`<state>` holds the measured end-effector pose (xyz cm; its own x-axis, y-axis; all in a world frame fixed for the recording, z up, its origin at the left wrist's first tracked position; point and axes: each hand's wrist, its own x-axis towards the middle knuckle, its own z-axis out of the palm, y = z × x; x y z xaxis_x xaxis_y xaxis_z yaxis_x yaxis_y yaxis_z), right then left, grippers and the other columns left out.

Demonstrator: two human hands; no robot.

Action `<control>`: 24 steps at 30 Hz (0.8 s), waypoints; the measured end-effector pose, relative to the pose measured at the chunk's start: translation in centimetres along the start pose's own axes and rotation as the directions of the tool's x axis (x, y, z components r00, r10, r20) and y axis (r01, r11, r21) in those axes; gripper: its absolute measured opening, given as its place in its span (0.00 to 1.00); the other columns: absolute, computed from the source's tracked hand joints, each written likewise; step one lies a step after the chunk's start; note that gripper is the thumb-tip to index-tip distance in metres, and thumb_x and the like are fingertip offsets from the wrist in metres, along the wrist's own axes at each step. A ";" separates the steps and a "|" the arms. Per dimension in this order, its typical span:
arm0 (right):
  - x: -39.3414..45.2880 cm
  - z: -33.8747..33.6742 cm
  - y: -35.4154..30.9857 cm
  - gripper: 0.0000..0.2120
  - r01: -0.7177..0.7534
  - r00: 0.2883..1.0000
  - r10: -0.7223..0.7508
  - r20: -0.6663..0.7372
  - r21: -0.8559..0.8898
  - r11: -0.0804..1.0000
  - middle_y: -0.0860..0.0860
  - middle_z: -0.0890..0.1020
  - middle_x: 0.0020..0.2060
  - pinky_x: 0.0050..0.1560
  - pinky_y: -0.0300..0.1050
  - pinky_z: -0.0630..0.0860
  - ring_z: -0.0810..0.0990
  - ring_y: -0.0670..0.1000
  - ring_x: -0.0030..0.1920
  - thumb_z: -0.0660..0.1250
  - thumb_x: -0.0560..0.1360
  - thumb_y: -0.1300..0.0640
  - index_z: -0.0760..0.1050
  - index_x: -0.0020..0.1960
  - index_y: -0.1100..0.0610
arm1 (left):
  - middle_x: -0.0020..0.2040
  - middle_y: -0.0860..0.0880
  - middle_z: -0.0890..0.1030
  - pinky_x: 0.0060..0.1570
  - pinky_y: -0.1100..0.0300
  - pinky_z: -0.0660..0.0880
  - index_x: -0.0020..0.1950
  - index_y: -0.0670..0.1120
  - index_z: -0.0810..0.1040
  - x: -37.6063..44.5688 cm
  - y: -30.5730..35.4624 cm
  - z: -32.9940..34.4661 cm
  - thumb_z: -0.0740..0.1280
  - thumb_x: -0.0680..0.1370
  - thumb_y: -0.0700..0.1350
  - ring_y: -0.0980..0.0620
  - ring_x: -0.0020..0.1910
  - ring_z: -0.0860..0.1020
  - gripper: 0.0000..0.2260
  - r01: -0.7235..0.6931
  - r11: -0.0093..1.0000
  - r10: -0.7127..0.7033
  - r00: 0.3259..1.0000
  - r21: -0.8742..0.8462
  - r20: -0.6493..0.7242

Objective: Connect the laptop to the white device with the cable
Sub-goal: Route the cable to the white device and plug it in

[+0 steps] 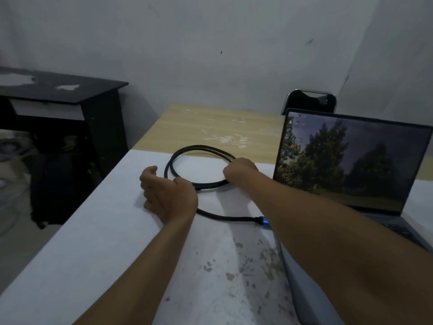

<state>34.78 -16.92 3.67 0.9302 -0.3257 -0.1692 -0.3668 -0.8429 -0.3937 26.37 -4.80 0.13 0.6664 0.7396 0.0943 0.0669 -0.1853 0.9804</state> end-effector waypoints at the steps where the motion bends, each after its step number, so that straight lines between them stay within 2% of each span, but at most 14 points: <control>1: 0.4 -0.6 -0.5 0.11 -0.001 0.999 0.004 -0.036 0.085 0.996 0.57 0.79 0.51 0.41 0.45 0.76 0.80 0.56 0.47 0.60 0.77 0.60 0.74 0.57 0.62 | 0.69 0.43 0.72 0.69 0.46 0.61 0.68 0.46 0.64 -0.1 0.0 -0.1 0.61 0.75 0.34 0.42 0.65 0.73 0.23 -0.002 1.000 0.002 1.000 -0.003 0.008; 3: 0.9 -2.2 -1.6 0.17 0.008 0.988 0.047 -0.148 0.351 0.936 0.60 0.77 0.60 0.52 0.50 0.80 0.80 0.60 0.55 0.62 0.77 0.63 0.67 0.66 0.63 | 0.68 0.42 0.73 0.68 0.46 0.61 0.69 0.45 0.63 -0.2 0.2 -0.3 0.62 0.76 0.35 0.42 0.64 0.74 0.22 -0.007 1.000 0.008 1.000 -0.005 0.016; 4: 0.9 -3.1 -2.1 0.20 0.040 0.977 0.057 -0.207 0.437 0.898 0.61 0.76 0.61 0.52 0.55 0.80 0.80 0.62 0.55 0.63 0.77 0.64 0.65 0.68 0.62 | 0.67 0.41 0.73 0.68 0.46 0.61 0.69 0.45 0.63 -0.2 0.2 -0.3 0.63 0.76 0.35 0.41 0.64 0.74 0.23 -0.015 1.000 0.015 1.000 0.009 0.025; 6: 0.6 -5.1 -3.0 0.18 0.138 0.964 -0.007 -0.265 0.479 0.867 0.59 0.75 0.56 0.47 0.58 0.82 0.80 0.62 0.51 0.62 0.76 0.65 0.66 0.66 0.59 | 0.66 0.40 0.75 0.68 0.45 0.61 0.69 0.46 0.62 -0.1 -0.1 -0.3 0.63 0.76 0.37 0.40 0.64 0.74 0.23 -0.030 0.998 0.027 0.998 0.054 0.056; 8: 0.5 -6.7 -3.9 0.12 0.259 0.940 -0.109 -0.323 0.465 0.847 0.56 0.76 0.50 0.45 0.59 0.83 0.79 0.60 0.47 0.61 0.77 0.64 0.70 0.58 0.56 | 0.64 0.40 0.77 0.69 0.44 0.60 0.68 0.48 0.61 0.0 -0.5 -0.2 0.63 0.75 0.39 0.39 0.64 0.74 0.23 -0.040 0.995 0.031 0.995 0.096 0.093; 11: 0.3 -9.1 -5.5 0.04 0.427 0.880 -0.240 -0.411 0.462 0.777 0.53 0.76 0.43 0.42 0.51 0.81 0.79 0.57 0.44 0.64 0.79 0.59 0.72 0.54 0.54 | 0.66 0.42 0.77 0.71 0.44 0.60 0.68 0.49 0.64 0.0 -0.7 -0.1 0.65 0.75 0.41 0.40 0.68 0.72 0.22 -0.075 0.989 0.059 0.989 0.124 0.133; 13: -0.2 -10.8 -6.8 0.04 0.515 0.835 -0.335 -0.436 0.405 0.756 0.53 0.78 0.44 0.35 0.44 0.76 0.78 0.54 0.41 0.65 0.79 0.56 0.74 0.53 0.54 | 0.68 0.44 0.76 0.72 0.43 0.60 0.67 0.49 0.66 -0.2 -0.7 -0.1 0.67 0.75 0.42 0.41 0.70 0.70 0.22 -0.117 0.985 0.097 0.984 0.129 0.146; 19: -1.4 -17.3 -9.3 0.13 0.659 0.706 -0.616 -0.350 0.005 0.752 0.53 0.78 0.56 0.30 0.36 0.64 0.74 0.52 0.46 0.58 0.79 0.56 0.77 0.60 0.51 | 0.71 0.46 0.73 0.72 0.46 0.61 0.67 0.48 0.69 -0.7 -1.1 -0.2 0.68 0.76 0.44 0.44 0.73 0.67 0.20 -0.230 0.954 0.176 0.949 0.193 0.260; 22: -1.7 -21.7 -8.3 0.14 0.668 0.634 -0.697 -0.334 -0.216 0.712 0.54 0.77 0.61 0.35 0.36 0.66 0.74 0.52 0.49 0.57 0.80 0.56 0.77 0.62 0.51 | 0.75 0.45 0.69 0.73 0.44 0.61 0.70 0.47 0.68 -0.9 -1.3 -0.3 0.68 0.76 0.46 0.42 0.75 0.65 0.22 -0.293 0.923 0.213 0.928 0.248 0.305; 24: -1.4 -24.6 -6.5 0.15 0.633 0.632 -0.690 -0.353 -0.278 0.722 0.56 0.77 0.62 0.43 0.39 0.68 0.75 0.54 0.51 0.58 0.80 0.56 0.78 0.62 0.51 | 0.80 0.43 0.63 0.75 0.43 0.60 0.74 0.47 0.65 -1.1 -1.4 -0.4 0.67 0.77 0.47 0.41 0.77 0.62 0.26 -0.313 0.902 0.208 0.919 0.298 0.335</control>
<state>36.23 -21.56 28.70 0.8459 0.2248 0.4836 0.3283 -0.9341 -0.1400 25.23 -5.08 -1.25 0.8752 0.4239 0.2330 0.0727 -0.5915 0.8030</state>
